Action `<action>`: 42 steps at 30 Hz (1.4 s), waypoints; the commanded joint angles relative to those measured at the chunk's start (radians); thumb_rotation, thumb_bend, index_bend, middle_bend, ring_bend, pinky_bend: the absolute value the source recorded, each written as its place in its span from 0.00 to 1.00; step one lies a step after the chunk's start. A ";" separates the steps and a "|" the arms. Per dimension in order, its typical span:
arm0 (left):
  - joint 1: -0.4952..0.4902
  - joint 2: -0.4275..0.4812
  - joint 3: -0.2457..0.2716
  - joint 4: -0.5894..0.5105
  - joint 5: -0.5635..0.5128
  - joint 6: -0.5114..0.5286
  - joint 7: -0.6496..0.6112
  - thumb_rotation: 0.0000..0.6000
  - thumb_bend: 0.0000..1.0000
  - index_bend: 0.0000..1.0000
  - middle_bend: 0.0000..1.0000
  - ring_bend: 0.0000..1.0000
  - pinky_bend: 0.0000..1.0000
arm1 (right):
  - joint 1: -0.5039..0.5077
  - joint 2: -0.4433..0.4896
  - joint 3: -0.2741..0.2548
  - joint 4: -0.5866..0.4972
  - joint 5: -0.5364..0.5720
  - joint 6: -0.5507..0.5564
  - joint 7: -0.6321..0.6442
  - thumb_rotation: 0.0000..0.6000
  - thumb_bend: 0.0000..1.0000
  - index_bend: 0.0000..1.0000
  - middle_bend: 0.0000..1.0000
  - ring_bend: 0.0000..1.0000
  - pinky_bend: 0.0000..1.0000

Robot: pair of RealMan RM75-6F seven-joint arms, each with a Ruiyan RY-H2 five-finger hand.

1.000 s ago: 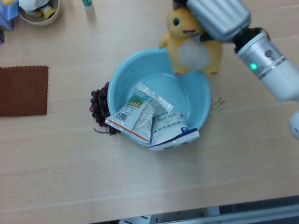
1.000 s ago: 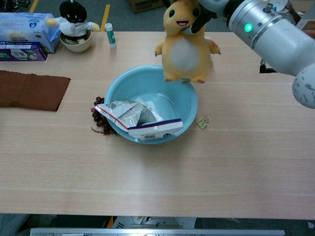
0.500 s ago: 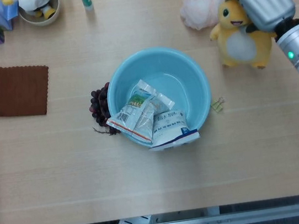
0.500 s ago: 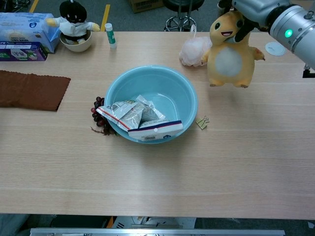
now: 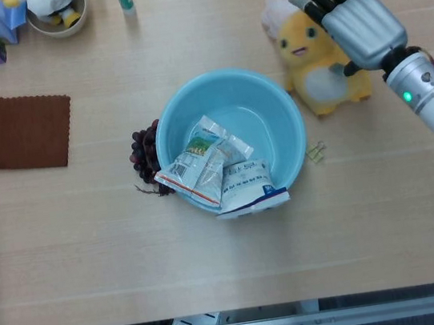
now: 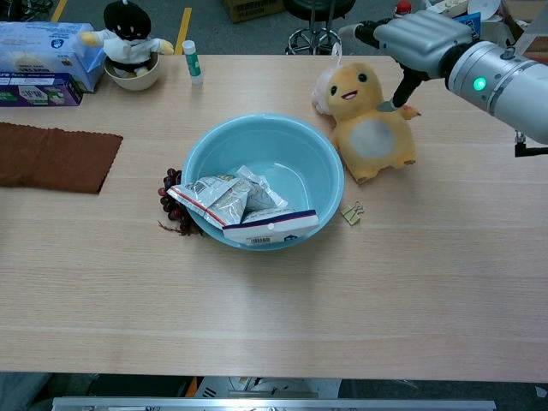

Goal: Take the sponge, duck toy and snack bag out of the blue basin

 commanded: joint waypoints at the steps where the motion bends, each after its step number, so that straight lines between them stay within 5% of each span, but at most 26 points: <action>1: -0.001 0.000 0.001 -0.001 0.003 -0.001 0.001 1.00 0.23 0.00 0.06 0.01 0.08 | -0.012 0.036 0.012 -0.064 -0.062 0.030 0.042 1.00 0.13 0.00 0.10 0.12 0.36; 14: 0.007 0.005 0.004 -0.005 0.002 0.010 0.000 1.00 0.23 0.00 0.06 0.01 0.08 | 0.027 0.010 -0.006 -0.177 -0.222 -0.046 0.155 1.00 0.13 0.00 0.18 0.12 0.36; 26: 0.026 0.012 0.009 -0.007 0.005 0.033 -0.008 1.00 0.23 0.00 0.06 0.01 0.08 | 0.127 -0.181 -0.008 -0.076 -0.195 -0.127 0.084 1.00 0.03 0.00 0.18 0.12 0.36; 42: 0.038 0.020 0.009 0.003 0.000 0.039 -0.028 1.00 0.23 0.00 0.06 0.01 0.08 | 0.191 -0.337 -0.031 0.061 -0.104 -0.159 -0.026 1.00 0.02 0.00 0.18 0.12 0.36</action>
